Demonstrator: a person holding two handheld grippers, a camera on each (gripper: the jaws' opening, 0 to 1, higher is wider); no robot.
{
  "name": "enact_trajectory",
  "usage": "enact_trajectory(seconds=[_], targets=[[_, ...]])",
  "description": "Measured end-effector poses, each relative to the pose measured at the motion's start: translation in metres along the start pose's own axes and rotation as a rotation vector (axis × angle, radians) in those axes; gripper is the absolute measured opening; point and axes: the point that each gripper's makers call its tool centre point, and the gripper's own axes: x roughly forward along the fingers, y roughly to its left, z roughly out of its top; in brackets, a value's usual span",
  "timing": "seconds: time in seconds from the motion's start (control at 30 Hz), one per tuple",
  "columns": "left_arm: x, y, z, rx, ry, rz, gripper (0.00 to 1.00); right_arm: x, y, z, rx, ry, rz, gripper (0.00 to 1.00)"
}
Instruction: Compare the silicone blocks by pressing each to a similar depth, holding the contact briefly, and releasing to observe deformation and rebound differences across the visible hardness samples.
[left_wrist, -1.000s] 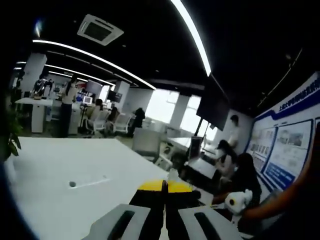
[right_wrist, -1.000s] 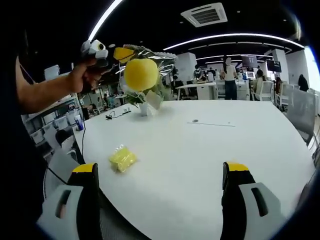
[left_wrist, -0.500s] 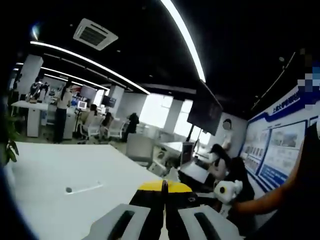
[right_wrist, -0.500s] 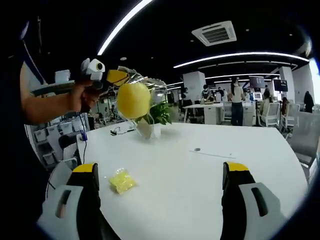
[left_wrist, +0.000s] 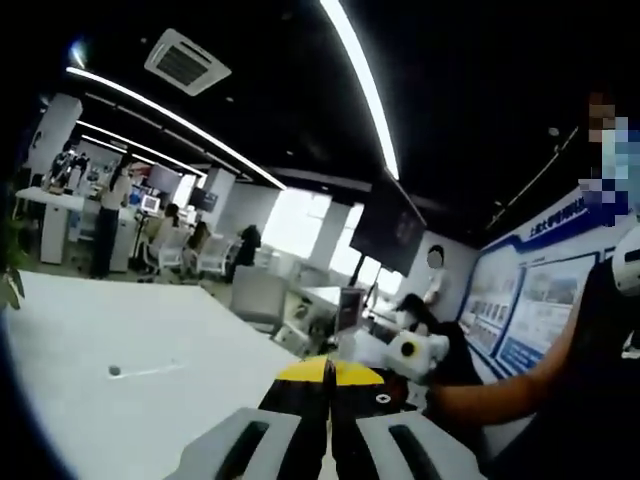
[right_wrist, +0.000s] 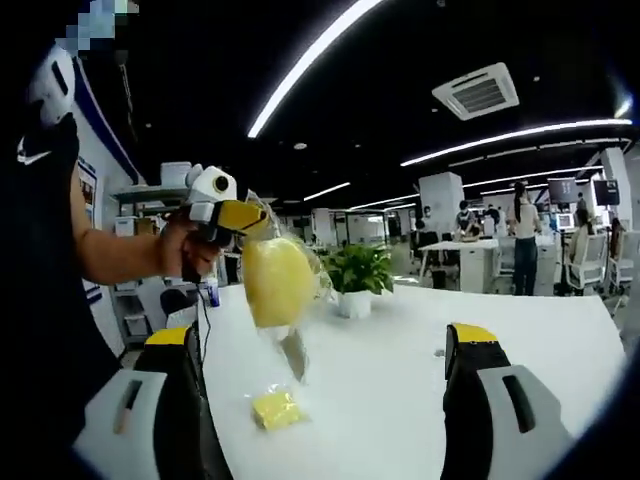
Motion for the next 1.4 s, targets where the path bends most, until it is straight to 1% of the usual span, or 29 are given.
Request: enact_trajectory(seconds=[0.07,0.13,0.2,0.27,0.33,0.4,0.47,0.57,0.7,0.73,0.77,0.8,0.87,1.03,1.17,1.23,1.4], targets=[[0.0,-0.002,-0.001,-0.005,-0.006,-0.001,0.0,0.004,0.0,0.0,-0.018,0.0,0.005,0.96],[0.0,-0.003,-0.001,-0.008,-0.008,-0.004,0.0,0.009,0.007,0.0,-0.024,-0.002,0.041,0.96],[0.0,-0.005,-0.001,-0.013,-0.01,-0.007,0.0,0.011,0.012,0.003,-0.023,-0.015,0.063,0.91],[-0.001,-0.006,-0.002,-0.017,-0.011,-0.009,0.0,0.014,0.018,0.01,0.006,-0.037,0.106,0.86],[-0.002,-0.008,-0.003,-0.027,-0.011,-0.018,0.0,0.017,0.022,0.011,0.001,-0.036,0.135,0.82],[-0.003,-0.009,-0.003,-0.037,-0.013,-0.024,0.0,0.02,0.027,0.012,0.002,-0.022,0.171,0.76],[-0.002,-0.011,-0.004,-0.056,-0.016,-0.036,0.0,0.023,0.029,0.014,-0.012,-0.027,0.19,0.72],[0.0,-0.014,-0.005,-0.058,-0.014,-0.045,0.0,0.025,0.032,0.016,-0.001,-0.04,0.222,0.67],[0.003,-0.016,-0.004,-0.072,-0.021,-0.053,0.0,0.026,0.032,0.012,0.001,-0.037,0.232,0.57],[0.004,-0.017,-0.005,-0.076,-0.026,-0.053,0.0,0.025,0.034,0.015,0.016,-0.063,0.24,0.57],[0.005,-0.017,-0.006,-0.088,-0.03,-0.053,0.0,0.025,0.033,0.016,0.024,-0.07,0.238,0.57],[0.005,-0.017,-0.006,-0.089,-0.03,-0.052,0.0,0.024,0.034,0.016,0.023,-0.075,0.239,0.54],[0.008,-0.017,-0.008,-0.093,-0.029,-0.05,0.0,0.023,0.035,0.015,0.022,-0.076,0.252,0.49],[0.009,-0.02,-0.011,-0.103,-0.026,-0.048,0.0,0.022,0.037,0.015,0.021,-0.068,0.268,0.41],[0.009,-0.023,-0.011,-0.101,-0.023,-0.05,0.0,0.021,0.04,0.015,0.021,-0.065,0.279,0.38],[0.008,-0.023,-0.011,-0.099,-0.025,-0.046,0.0,0.021,0.04,0.015,0.013,-0.062,0.281,0.34],[0.006,-0.024,-0.01,-0.095,-0.031,-0.046,0.0,0.022,0.042,0.016,0.051,-0.064,0.291,0.29]])
